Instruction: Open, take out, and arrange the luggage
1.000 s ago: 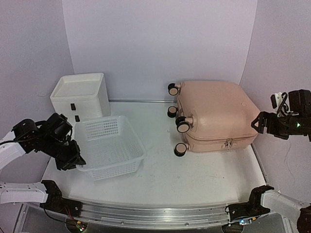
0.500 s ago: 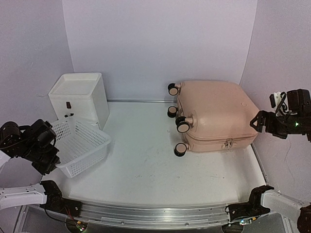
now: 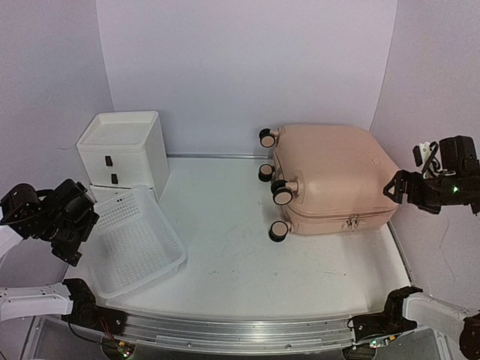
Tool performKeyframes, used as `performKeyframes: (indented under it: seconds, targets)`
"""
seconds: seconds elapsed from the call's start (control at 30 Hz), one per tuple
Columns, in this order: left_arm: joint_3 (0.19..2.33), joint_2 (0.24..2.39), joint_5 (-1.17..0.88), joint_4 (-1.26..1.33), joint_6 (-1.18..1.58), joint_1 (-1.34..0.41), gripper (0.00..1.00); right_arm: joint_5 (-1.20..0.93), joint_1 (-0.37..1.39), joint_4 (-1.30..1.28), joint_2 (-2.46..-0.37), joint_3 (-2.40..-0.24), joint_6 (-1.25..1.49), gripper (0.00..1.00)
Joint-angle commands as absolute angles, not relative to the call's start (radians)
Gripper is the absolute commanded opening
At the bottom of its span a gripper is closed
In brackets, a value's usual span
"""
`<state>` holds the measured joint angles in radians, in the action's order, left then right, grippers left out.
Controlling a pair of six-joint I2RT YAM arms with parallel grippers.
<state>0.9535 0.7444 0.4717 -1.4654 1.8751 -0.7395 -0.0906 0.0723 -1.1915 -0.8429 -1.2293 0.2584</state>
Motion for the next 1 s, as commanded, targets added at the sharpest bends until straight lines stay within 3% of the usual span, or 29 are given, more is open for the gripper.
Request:
performKeyframes:
  seconds: [0.0,0.2,0.4,0.53,0.67,0.97]
  targets:
    - [1.004,0.702,0.499,-1.358,1.545,-0.736,0.95,-0.118,0.069,-1.145,-0.876,-1.256,0.260,0.98]
    - [1.029,0.748,0.328,-0.996,0.922,-0.736,0.99,-0.213,0.068,-1.148,-0.912,-1.285,0.229,0.98]
    - [1.203,1.106,0.139,-0.945,0.658,-0.735,0.99,-0.295,0.068,-1.157,-0.943,-1.298,0.242,0.98]
    - [1.318,1.365,0.085,-0.938,0.657,-0.733,0.99,-0.314,0.068,-1.175,-0.939,-1.298,0.251,0.98]
    - [1.426,1.567,0.229,-1.075,0.845,-0.700,0.99,-0.296,0.068,-1.203,-0.924,-1.302,0.255,0.98]
    - [1.485,1.801,0.178,-1.144,1.166,-0.552,0.88,-0.286,0.068,-1.222,-0.902,-1.300,0.259,0.98]
